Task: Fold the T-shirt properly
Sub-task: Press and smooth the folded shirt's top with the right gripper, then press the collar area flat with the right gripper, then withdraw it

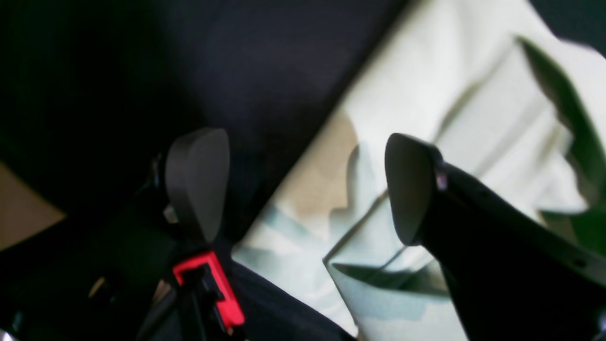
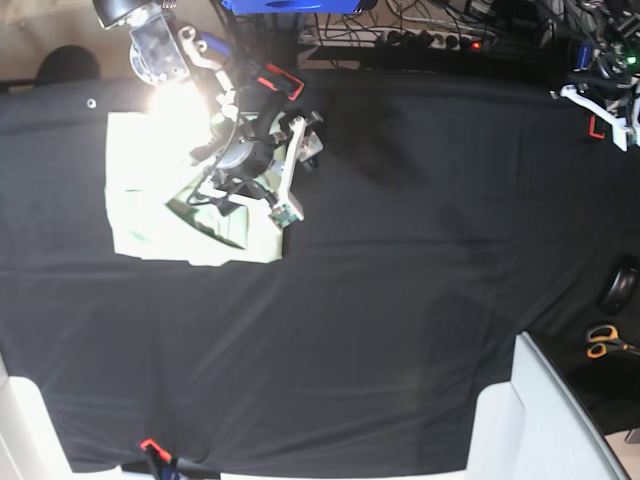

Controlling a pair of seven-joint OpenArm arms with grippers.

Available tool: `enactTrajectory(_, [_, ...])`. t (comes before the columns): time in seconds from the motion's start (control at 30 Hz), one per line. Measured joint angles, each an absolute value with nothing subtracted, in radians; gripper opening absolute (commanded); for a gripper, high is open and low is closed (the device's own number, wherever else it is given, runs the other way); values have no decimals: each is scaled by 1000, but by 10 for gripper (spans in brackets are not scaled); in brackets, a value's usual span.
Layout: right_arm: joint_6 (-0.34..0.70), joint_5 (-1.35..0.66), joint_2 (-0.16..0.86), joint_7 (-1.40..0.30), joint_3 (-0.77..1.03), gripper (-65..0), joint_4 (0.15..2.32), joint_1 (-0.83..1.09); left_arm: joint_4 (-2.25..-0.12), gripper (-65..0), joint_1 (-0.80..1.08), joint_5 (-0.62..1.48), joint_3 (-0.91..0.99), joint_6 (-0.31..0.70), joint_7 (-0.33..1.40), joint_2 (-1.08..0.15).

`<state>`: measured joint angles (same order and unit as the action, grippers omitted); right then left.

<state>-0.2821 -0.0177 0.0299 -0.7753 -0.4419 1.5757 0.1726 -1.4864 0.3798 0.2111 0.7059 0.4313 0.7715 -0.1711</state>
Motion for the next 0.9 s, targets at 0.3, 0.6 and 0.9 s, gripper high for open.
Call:
enactTrajectory(0.3, [-282,-16,29,-801,-353,-163,1667,194,-1485,-650,389,199,712,441,672,-139])
enactTrajectory(0.6, [-282,-16,27,-812,-271,-163,1598,179,-1484,-650,385,198,711,441,672,-141])
enactTrajectory(0.9, [-282,-19,-7,-809,-273,-163,1522,154,-1484,-650,385,199,711,441,672,-140])
